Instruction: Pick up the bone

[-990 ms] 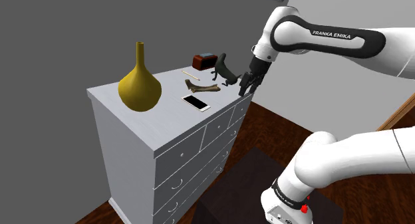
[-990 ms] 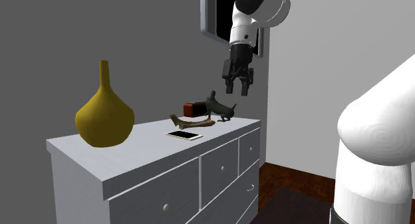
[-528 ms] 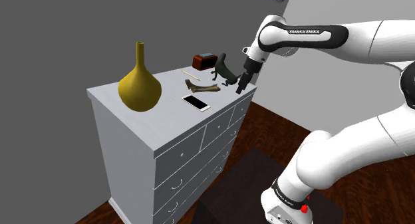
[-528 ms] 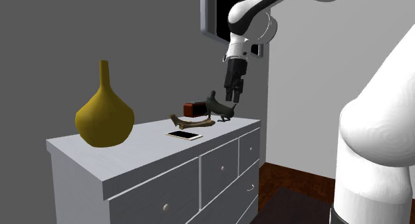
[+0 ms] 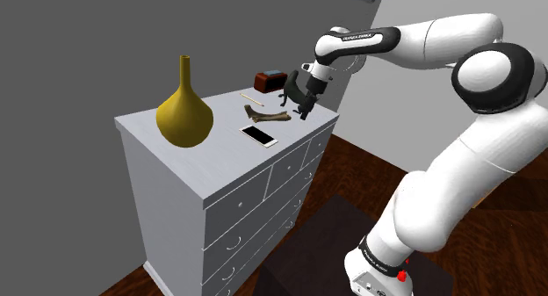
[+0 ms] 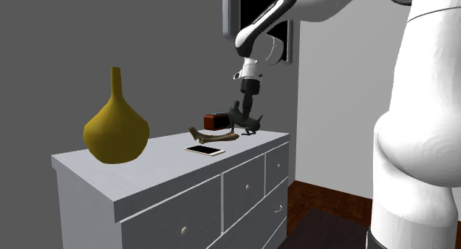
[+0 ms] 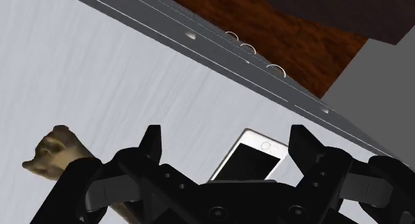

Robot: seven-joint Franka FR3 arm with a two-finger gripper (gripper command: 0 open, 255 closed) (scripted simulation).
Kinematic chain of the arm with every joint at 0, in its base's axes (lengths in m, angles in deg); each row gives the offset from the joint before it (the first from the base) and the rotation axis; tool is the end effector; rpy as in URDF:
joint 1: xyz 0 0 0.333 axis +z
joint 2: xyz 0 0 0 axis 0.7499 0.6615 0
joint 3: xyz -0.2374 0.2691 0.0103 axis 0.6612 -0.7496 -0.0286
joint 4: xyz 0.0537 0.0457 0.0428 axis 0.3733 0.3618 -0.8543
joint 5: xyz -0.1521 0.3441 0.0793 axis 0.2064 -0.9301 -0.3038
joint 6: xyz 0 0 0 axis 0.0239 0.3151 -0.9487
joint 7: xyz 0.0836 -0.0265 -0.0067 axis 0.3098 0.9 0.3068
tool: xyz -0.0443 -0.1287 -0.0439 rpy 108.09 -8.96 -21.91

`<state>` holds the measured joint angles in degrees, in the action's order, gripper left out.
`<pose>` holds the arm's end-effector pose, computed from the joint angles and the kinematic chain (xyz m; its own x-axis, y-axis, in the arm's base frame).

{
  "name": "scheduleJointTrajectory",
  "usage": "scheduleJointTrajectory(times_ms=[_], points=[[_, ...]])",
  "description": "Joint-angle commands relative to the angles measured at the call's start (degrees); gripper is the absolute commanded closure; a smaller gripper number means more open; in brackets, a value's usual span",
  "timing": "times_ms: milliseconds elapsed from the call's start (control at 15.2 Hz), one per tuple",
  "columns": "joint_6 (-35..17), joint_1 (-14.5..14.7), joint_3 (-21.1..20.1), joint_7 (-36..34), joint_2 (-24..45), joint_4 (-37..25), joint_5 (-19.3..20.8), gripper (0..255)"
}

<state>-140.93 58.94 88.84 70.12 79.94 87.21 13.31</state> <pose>0.4713 -0.1644 0.4880 0.8278 0.5422 0.1444 0.5594 -0.8175 -0.1373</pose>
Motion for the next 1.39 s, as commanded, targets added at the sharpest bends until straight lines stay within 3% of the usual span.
scheduleJointTrajectory(times_ms=[0,396,792,1320], points=[[0.18,0.65,1.65,7.94,5.99,-4.53,-3.64,0],[4.54,-2.05,1.01,26.58,23.00,-20.59,-13.85,0],[11.33,-7.54,-3.75,38.94,38.63,-40.40,-19.80,0],[6.67,-7.35,-4.31,40.64,40.09,-36.81,-20.75,0]])
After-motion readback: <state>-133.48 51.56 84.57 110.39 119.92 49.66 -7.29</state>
